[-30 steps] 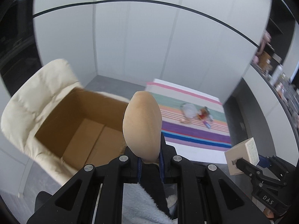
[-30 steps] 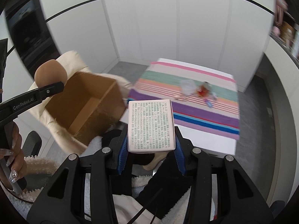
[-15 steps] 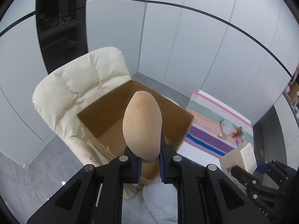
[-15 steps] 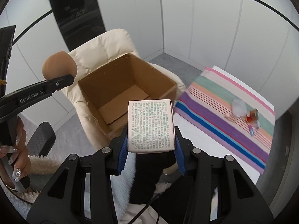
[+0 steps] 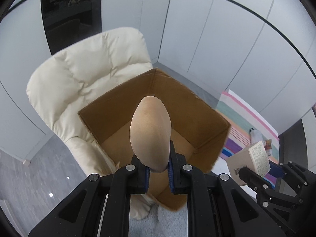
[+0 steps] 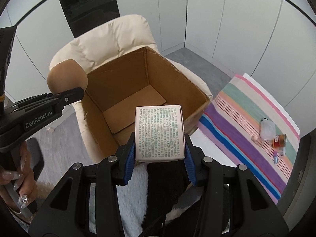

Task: Organize objects
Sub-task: 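Lower both tools over the cardboard box and open them to drop items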

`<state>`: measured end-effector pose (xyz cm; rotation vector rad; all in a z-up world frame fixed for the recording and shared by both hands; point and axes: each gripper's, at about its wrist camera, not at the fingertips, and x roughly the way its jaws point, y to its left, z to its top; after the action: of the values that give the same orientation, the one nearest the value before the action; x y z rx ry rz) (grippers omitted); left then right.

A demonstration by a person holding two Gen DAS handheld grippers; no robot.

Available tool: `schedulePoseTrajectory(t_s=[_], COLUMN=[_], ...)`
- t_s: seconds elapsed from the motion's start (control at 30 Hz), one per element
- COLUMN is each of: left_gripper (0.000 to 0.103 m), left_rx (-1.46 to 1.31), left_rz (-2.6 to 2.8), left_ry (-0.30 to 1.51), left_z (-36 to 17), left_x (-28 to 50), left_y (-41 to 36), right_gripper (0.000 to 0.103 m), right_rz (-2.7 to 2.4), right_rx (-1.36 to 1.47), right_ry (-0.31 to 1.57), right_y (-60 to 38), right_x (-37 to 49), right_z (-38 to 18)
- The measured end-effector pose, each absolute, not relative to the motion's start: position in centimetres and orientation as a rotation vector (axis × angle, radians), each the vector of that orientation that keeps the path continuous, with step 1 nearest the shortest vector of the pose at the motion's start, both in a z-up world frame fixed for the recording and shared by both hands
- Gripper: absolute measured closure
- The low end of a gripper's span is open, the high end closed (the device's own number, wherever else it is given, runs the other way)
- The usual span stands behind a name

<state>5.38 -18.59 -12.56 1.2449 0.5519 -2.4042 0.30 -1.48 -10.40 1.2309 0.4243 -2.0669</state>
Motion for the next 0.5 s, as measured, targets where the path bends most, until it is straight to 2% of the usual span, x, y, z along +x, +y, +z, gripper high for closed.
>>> schedulePoseTrajectory(t_s=[0.43,0.47,0.5], left_gripper=[0.087,0.081,0.065], left_rx=[1.342,1.323,1.312], left_rz=[-2.308,-2.310,-2.303], left_ry=[0.577,0.575,0.574], left_z=[-18.8,-19.0,-19.1], left_x=[-1.5,-1.7,-1.8], left_y=[-21.4,-21.6,-21.7], right_gripper=[0.058,0.057,0.056], right_rz=[-1.965,-1.953,-1.947], right_rx=[1.349,1.350,1.343], right_ry=[0.480,0.482,0.484], right_y=[-8.1,-8.5,-8.7], right_x=[-6.7,-7.1,-7.3], right_z=[-17.5,-17.9,-18.2])
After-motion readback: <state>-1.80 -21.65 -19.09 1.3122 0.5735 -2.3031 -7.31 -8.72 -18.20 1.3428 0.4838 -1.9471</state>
